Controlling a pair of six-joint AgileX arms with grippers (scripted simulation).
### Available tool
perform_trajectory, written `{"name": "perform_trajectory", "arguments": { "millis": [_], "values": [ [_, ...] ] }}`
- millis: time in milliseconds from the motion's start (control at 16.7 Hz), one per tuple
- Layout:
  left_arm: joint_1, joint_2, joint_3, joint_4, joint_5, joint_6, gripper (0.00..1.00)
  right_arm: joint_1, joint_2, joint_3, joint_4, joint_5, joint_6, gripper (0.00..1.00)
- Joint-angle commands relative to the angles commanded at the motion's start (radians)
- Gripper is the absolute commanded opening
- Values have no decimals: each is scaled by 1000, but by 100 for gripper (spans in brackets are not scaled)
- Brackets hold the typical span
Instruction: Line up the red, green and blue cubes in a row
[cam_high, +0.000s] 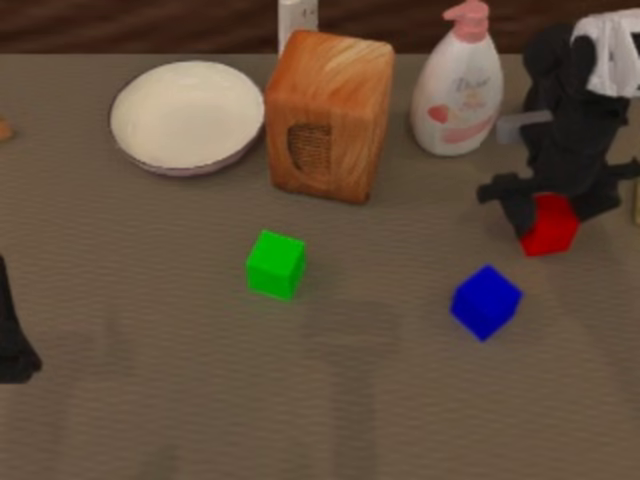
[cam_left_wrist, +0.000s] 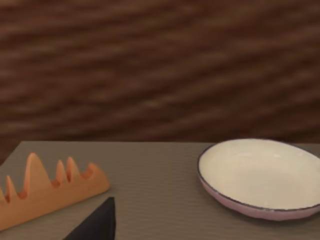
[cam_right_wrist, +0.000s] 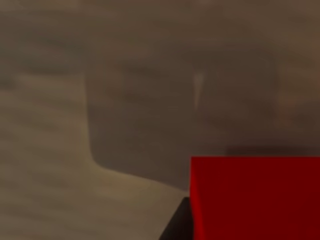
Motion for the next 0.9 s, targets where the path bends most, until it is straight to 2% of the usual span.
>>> {"name": "perform_trajectory", "arguments": {
  "millis": [300, 660, 900],
  "values": [
    [0, 0, 0, 0, 0, 0, 100, 6, -60, 100, -169, -1, -1, 0],
    [0, 0, 0, 0, 0, 0, 100, 3, -66, 110, -182, -1, 2, 0],
    [0, 0, 0, 0, 0, 0, 100, 101, -52, 138, -199, 2, 113, 0]
  ]
}}
